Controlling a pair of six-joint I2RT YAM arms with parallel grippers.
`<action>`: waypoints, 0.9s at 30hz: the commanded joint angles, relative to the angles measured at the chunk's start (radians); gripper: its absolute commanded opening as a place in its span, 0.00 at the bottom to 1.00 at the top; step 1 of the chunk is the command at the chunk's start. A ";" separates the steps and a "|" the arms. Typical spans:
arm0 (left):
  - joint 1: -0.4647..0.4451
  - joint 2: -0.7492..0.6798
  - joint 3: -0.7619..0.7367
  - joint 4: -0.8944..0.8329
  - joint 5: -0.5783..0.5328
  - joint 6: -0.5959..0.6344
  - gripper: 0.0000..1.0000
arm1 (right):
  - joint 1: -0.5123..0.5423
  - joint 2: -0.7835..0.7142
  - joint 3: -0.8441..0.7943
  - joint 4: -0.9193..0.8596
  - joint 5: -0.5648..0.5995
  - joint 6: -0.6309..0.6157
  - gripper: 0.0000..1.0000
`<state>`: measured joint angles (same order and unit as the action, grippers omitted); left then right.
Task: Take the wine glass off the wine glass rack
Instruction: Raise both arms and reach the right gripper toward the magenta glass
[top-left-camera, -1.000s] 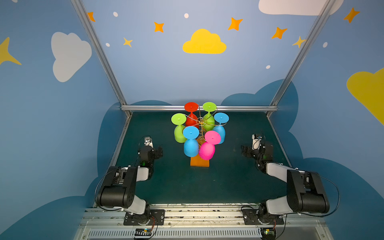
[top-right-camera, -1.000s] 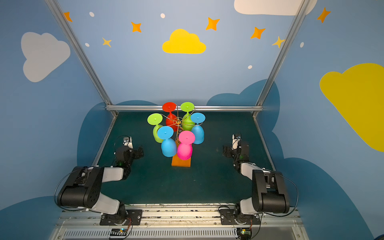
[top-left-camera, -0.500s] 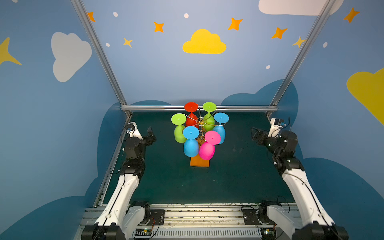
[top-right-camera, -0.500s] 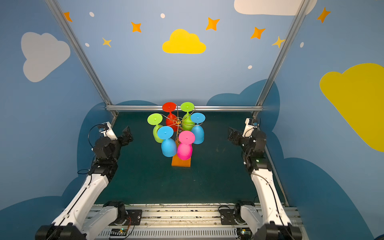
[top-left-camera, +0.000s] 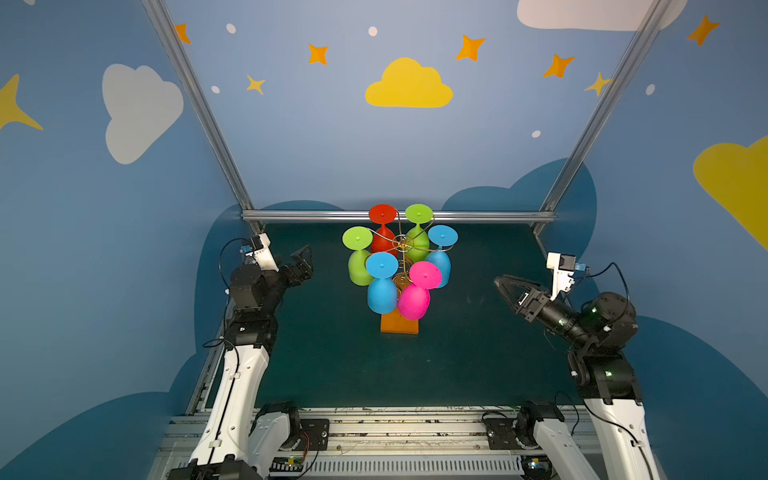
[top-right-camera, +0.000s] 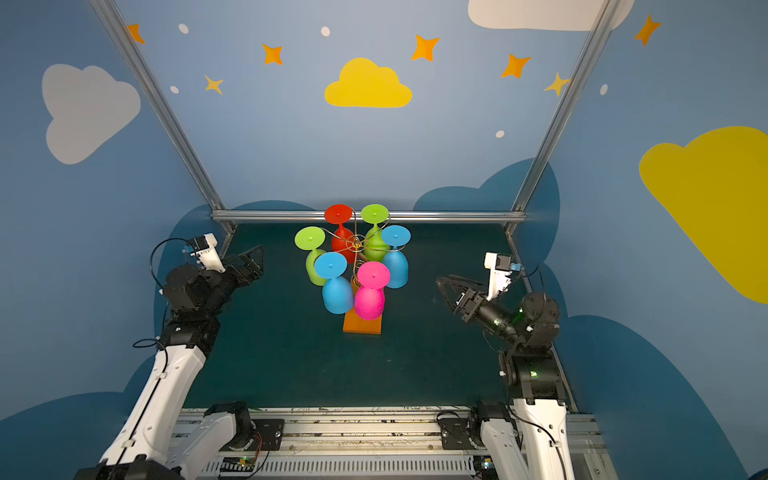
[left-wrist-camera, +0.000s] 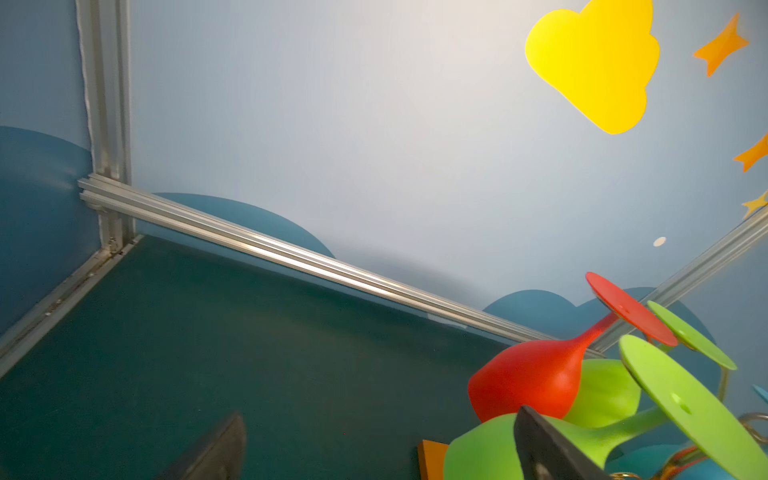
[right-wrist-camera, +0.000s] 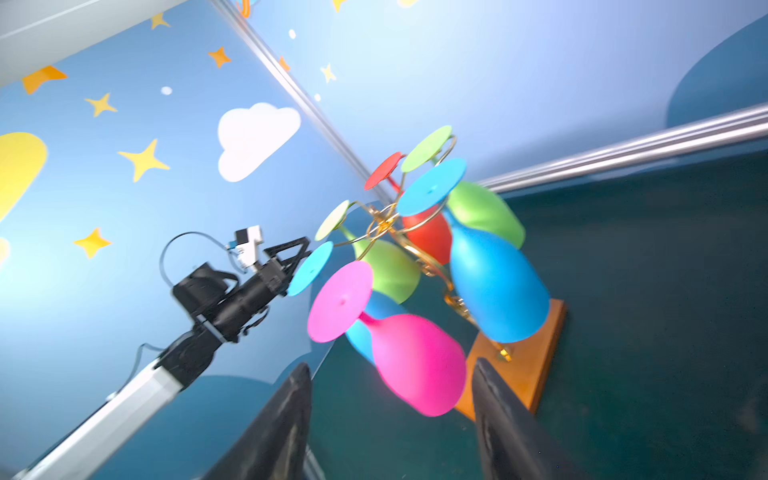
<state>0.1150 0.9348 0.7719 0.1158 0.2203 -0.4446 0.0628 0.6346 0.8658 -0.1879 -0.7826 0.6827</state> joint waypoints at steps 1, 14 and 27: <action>-0.004 -0.025 0.010 0.000 0.063 -0.030 1.00 | 0.051 0.027 0.058 -0.092 -0.038 0.054 0.60; -0.013 -0.062 -0.012 -0.008 0.054 -0.049 1.00 | 0.290 0.230 0.106 -0.036 0.052 0.108 0.57; -0.032 -0.071 -0.009 -0.021 0.045 -0.043 1.00 | 0.416 0.395 0.140 0.168 0.092 0.210 0.54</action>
<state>0.0883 0.8749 0.7700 0.0971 0.2619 -0.4870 0.4656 1.0229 0.9649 -0.0906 -0.7116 0.8692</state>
